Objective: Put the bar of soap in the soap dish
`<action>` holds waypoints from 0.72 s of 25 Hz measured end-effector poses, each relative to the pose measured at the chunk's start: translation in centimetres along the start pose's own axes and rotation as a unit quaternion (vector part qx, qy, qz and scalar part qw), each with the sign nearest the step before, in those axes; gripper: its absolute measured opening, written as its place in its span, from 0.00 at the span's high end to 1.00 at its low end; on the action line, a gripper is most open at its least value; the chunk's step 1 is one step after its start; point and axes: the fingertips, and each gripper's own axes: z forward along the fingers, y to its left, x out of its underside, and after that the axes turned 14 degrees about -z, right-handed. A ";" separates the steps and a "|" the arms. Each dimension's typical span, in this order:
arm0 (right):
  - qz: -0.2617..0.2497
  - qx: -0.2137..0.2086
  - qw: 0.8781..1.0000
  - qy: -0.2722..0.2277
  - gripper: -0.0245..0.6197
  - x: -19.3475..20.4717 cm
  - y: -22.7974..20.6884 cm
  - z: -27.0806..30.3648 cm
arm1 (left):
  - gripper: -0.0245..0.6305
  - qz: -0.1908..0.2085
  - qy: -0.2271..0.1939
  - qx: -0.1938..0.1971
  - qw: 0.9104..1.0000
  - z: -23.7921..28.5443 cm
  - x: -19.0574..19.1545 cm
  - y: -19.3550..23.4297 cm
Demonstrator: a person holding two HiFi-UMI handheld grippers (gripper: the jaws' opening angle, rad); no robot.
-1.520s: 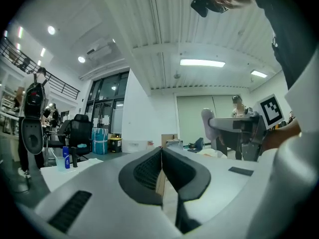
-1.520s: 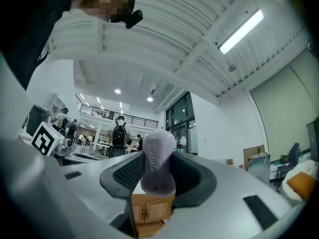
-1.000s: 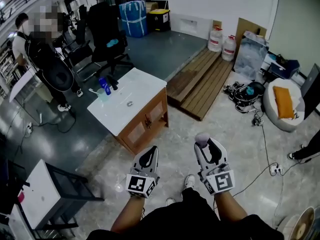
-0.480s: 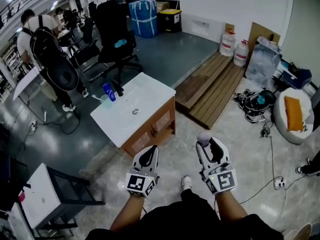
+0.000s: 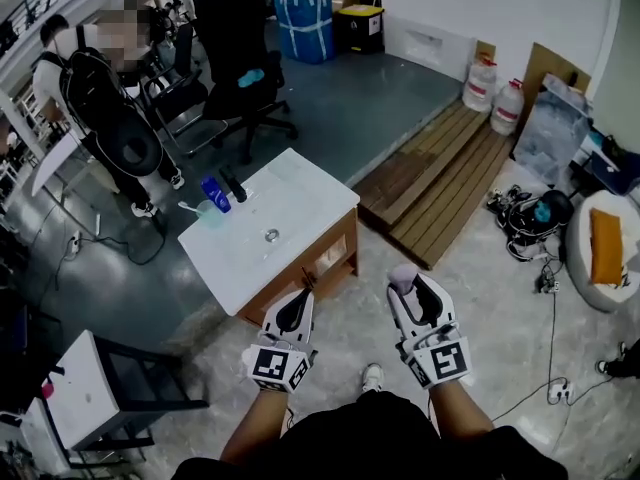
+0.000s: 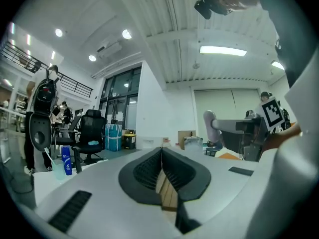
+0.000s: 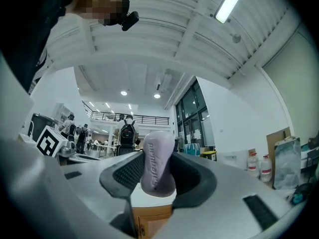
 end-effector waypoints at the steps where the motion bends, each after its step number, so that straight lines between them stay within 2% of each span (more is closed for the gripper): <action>1: 0.000 -0.005 1.000 0.000 0.68 0.3 -0.5 0.6 | 0.93 0.000 0.000 -0.004 1.000 0.8 0.0 0.2; 10: 0.005 -0.049 0.999 -0.002 0.68 2.3 -3.4 4.7 | 0.93 -0.002 0.000 -0.049 0.999 4.7 0.0 1.9; 18: 0.022 -0.080 0.997 -0.004 0.68 3.7 -3.7 8.6 | 0.93 0.002 -0.010 -0.076 0.997 5.9 -0.9 3.6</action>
